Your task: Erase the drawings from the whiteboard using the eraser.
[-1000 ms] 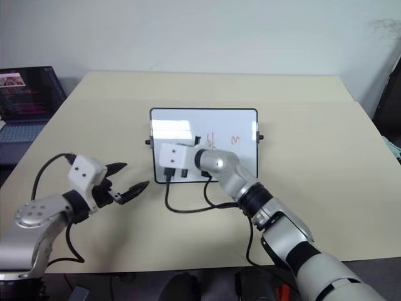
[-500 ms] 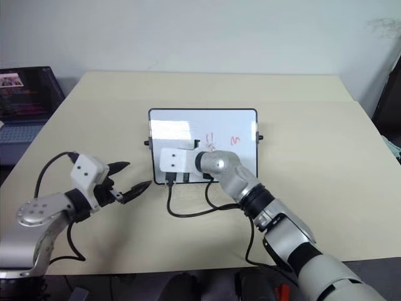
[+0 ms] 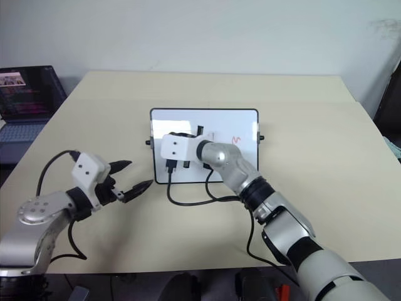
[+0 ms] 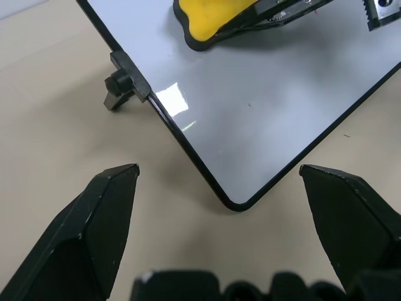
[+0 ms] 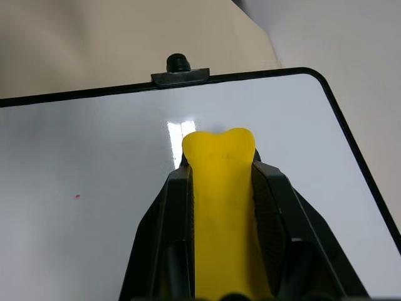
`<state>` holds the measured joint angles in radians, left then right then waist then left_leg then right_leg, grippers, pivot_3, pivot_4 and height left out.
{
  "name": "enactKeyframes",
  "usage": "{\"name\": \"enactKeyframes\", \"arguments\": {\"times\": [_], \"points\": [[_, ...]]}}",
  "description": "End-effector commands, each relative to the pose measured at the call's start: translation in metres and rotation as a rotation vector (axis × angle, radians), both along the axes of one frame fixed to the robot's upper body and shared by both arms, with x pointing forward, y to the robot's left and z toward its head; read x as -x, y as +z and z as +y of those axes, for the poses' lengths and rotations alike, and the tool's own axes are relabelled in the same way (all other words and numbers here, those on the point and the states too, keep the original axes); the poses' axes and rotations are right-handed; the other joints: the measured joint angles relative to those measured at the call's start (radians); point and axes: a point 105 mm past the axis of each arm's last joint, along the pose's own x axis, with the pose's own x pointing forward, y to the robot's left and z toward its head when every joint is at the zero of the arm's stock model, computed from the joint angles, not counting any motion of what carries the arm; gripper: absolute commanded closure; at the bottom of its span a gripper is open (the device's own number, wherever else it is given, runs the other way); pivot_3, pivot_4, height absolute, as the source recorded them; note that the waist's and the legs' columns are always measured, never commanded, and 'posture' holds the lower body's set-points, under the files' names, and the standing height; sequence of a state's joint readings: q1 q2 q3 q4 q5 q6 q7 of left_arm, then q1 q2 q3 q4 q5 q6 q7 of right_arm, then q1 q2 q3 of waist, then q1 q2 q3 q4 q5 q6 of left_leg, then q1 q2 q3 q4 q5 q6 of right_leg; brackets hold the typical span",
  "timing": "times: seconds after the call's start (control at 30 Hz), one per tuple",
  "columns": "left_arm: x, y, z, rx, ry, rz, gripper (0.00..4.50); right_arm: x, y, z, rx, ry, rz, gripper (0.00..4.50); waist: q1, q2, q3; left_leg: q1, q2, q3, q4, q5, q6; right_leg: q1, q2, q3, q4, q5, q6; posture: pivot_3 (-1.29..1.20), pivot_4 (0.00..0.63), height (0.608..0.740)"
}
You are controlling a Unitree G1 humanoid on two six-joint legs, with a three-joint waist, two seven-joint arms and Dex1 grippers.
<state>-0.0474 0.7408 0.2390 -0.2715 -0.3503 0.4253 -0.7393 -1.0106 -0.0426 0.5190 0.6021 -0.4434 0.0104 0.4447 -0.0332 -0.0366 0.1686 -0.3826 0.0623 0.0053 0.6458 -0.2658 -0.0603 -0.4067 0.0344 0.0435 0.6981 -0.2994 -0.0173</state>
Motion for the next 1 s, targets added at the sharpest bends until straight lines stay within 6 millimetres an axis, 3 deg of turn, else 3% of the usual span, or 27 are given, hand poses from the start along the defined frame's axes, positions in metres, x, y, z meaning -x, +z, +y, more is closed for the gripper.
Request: {"name": "enactKeyframes", "arguments": {"times": [0.03,0.2,0.37,0.57,0.73,0.9,1.0], "points": [[0.001,0.012,-0.009,0.000,-0.055,-0.049,0.00,-0.018,0.007,-0.027,-0.047,-0.101,-0.004,3.54,0.002,0.000,0.000,0.000,0.000,0.000,0.000,0.000,0.000,0.000,0.000,0.000,0.000,0.000,0.000,0.00,0.150,0.740],[0.003,0.012,-0.014,0.003,-0.100,-0.038,0.00,0.002,-0.031,-0.026,0.091,-0.012,0.138,3.54,0.004,0.000,0.000,0.000,-0.001,0.000,0.001,0.000,0.000,0.001,0.000,0.000,0.000,0.000,0.000,0.00,0.150,0.740],[0.000,0.013,-0.017,0.004,-0.116,-0.040,0.00,0.015,-0.049,-0.023,0.149,0.031,0.184,3.54,0.000,0.000,0.000,0.001,0.000,0.000,0.000,0.000,0.000,0.001,0.000,0.000,0.000,0.000,0.000,0.00,0.150,0.740],[-0.002,0.012,-0.023,0.004,-0.154,-0.036,0.00,0.013,-0.037,-0.029,0.092,0.009,0.125,3.54,0.000,0.000,0.000,0.001,0.000,0.000,0.001,0.000,0.000,0.001,0.000,0.000,0.001,0.000,0.000,0.00,0.150,0.740],[-0.001,0.015,-0.033,0.004,-0.215,-0.034,0.00,0.040,-0.018,-0.032,-0.112,0.068,0.260,3.54,0.006,0.000,0.000,-0.001,0.000,-0.001,0.000,0.000,0.000,0.001,0.000,-0.001,-0.001,0.000,0.000,0.00,0.150,0.740],[-0.003,0.023,-0.044,-0.002,-0.282,-0.046,0.00,0.067,0.005,-0.061,-0.268,0.037,0.339,3.54,0.004,0.000,0.001,-0.005,0.000,-0.002,0.000,0.000,0.000,-0.002,0.000,-0.001,-0.003,0.000,0.001,0.00,0.150,0.740],[-0.005,0.026,-0.047,-0.007,-0.305,-0.047,0.00,0.078,0.001,-0.082,-0.291,-0.024,0.370,3.55,0.003,0.000,0.001,-0.006,0.000,-0.003,0.000,0.000,0.000,-0.002,0.000,-0.002,-0.002,-0.001,0.002,0.00,0.150,0.740]]}}
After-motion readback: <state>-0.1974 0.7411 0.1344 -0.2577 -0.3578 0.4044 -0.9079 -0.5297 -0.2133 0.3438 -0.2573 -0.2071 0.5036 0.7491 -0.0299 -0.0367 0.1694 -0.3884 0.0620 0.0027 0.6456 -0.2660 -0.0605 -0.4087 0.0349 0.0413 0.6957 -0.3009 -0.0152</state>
